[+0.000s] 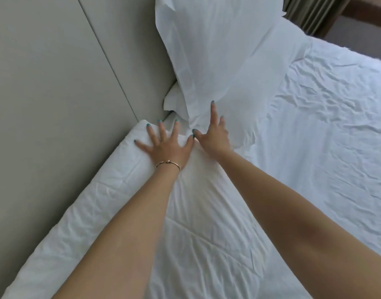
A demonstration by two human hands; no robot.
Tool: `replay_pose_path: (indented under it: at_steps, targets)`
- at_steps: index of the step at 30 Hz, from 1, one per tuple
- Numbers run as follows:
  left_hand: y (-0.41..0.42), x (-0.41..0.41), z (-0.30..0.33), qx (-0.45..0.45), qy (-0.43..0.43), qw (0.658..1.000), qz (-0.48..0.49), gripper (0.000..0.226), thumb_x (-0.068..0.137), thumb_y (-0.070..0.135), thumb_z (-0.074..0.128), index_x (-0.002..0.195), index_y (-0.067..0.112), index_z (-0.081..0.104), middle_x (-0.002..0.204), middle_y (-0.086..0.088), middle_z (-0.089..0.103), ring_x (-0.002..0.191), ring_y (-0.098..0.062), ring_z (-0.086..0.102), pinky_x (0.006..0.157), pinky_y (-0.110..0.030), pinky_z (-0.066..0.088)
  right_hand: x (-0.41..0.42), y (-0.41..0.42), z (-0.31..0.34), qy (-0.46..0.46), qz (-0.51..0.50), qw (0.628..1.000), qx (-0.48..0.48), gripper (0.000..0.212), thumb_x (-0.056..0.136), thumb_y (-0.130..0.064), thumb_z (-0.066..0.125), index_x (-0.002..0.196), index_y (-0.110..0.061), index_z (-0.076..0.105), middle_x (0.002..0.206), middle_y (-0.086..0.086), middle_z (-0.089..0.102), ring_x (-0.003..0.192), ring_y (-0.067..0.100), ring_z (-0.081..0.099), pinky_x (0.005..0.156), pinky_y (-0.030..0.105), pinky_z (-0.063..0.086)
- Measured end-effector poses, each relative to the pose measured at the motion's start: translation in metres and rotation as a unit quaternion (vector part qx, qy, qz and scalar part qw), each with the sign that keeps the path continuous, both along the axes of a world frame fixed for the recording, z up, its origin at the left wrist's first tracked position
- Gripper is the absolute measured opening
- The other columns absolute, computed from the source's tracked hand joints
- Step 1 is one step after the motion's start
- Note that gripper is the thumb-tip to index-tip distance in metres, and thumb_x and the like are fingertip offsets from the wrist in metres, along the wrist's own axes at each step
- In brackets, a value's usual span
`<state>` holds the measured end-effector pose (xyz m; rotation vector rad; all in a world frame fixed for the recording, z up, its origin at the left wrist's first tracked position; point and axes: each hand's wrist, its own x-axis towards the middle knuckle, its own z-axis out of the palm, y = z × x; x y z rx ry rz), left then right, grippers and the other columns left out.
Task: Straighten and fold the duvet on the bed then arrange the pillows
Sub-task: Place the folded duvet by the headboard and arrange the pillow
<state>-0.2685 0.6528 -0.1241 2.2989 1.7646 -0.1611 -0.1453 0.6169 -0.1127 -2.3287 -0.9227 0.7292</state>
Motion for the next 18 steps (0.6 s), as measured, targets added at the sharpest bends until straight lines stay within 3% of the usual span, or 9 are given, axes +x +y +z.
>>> replay_pose_path:
  at_steps: [3, 6, 8, 10, 12, 15, 16, 18]
  targets:
    - [0.028, 0.020, -0.008, 0.011, -0.007, 1.000, 0.026, 0.076, 0.080, 0.080, 0.011, 0.148, 0.048, -0.001, 0.162, -0.001, -0.004, 0.147, -0.032, -0.015, 0.100, -0.076, -0.011, 0.017, 0.051, 0.006, -0.049, -0.027, 0.994, 0.097, 0.115, 0.073, -0.054, 0.074, 0.146, -0.048, -0.014, 0.158, 0.021, 0.005, 0.139, 0.045, 0.025, 0.107, 0.056, 0.035]
    - [0.036, 0.027, -0.015, 0.015, -0.011, 0.999, 0.044, 0.075, 0.082, 0.079, 0.012, 0.149, 0.047, -0.001, 0.162, 0.003, -0.010, 0.148, -0.027, -0.013, 0.101, -0.076, -0.009, 0.029, 0.105, 0.027, -0.078, -0.042, 0.982, 0.164, 0.126, 0.063, -0.051, 0.081, 0.147, -0.047, -0.013, 0.159, 0.013, -0.016, 0.144, 0.046, 0.006, 0.107, 0.063, 0.025]
    - [0.027, 0.027, -0.021, 0.024, -0.009, 0.998, 0.053, 0.074, 0.083, 0.078, 0.010, 0.150, 0.047, 0.003, 0.162, 0.006, -0.009, 0.148, -0.024, -0.010, 0.102, -0.075, -0.008, 0.038, 0.139, 0.043, -0.080, -0.065, 0.980, 0.168, 0.130, 0.061, -0.046, 0.083, 0.146, -0.048, -0.015, 0.158, 0.009, -0.020, 0.143, 0.049, 0.002, 0.105, 0.067, 0.023]
    - [0.011, 0.029, -0.023, 0.034, 0.005, 0.999, 0.027, 0.073, 0.082, 0.078, 0.009, 0.149, 0.049, 0.004, 0.161, 0.008, -0.008, 0.147, -0.025, -0.009, 0.101, -0.075, -0.009, 0.051, 0.158, 0.054, -0.090, -0.072, 0.981, 0.155, 0.125, 0.068, -0.029, 0.082, 0.147, -0.048, -0.014, 0.158, 0.012, -0.005, 0.138, 0.050, 0.017, 0.105, 0.063, 0.032]
    - [0.001, 0.030, -0.022, 0.007, 0.020, 1.000, -0.018, 0.073, 0.080, 0.081, 0.007, 0.147, 0.053, -0.002, 0.160, 0.010, -0.014, 0.146, -0.028, -0.013, 0.099, -0.075, -0.012, 0.068, 0.157, 0.062, -0.105, -0.048, 0.980, 0.160, 0.112, 0.077, -0.010, 0.072, 0.150, -0.045, -0.005, 0.143, 0.016, 0.026, 0.117, 0.044, 0.044, 0.093, 0.050, 0.046]
    - [-0.001, 0.018, -0.012, -0.059, 0.036, 0.996, -0.061, 0.069, 0.081, 0.082, 0.009, 0.142, 0.057, -0.013, 0.158, 0.011, -0.021, 0.146, -0.030, -0.016, 0.101, -0.074, -0.010, 0.089, 0.131, 0.078, -0.145, -0.001, 0.978, 0.148, 0.093, 0.081, 0.001, 0.058, 0.147, -0.043, 0.010, 0.114, 0.011, 0.038, 0.082, 0.033, 0.052, 0.073, 0.044, 0.050]
    - [-0.002, 0.015, -0.006, -0.058, 0.010, 0.996, -0.064, 0.067, 0.084, 0.079, 0.013, 0.141, 0.058, -0.016, 0.158, 0.011, -0.020, 0.147, -0.029, -0.012, 0.103, -0.074, -0.005, 0.094, 0.120, 0.089, -0.166, 0.017, 0.976, 0.139, 0.088, 0.081, 0.000, 0.057, 0.145, -0.042, 0.014, 0.111, 0.011, 0.039, 0.076, 0.033, 0.051, 0.067, 0.043, 0.048]
    - [-0.007, 0.017, 0.019, -0.003, -0.128, 0.991, -0.041, 0.068, 0.091, 0.066, 0.030, 0.143, 0.055, -0.012, 0.160, 0.006, -0.012, 0.147, -0.029, 0.004, 0.106, -0.071, 0.011, 0.103, 0.099, 0.118, -0.220, 0.060, 0.965, 0.126, 0.080, 0.082, -0.004, 0.057, 0.141, -0.042, 0.018, 0.110, 0.011, 0.041, 0.068, 0.034, 0.049, 0.061, 0.040, 0.042]
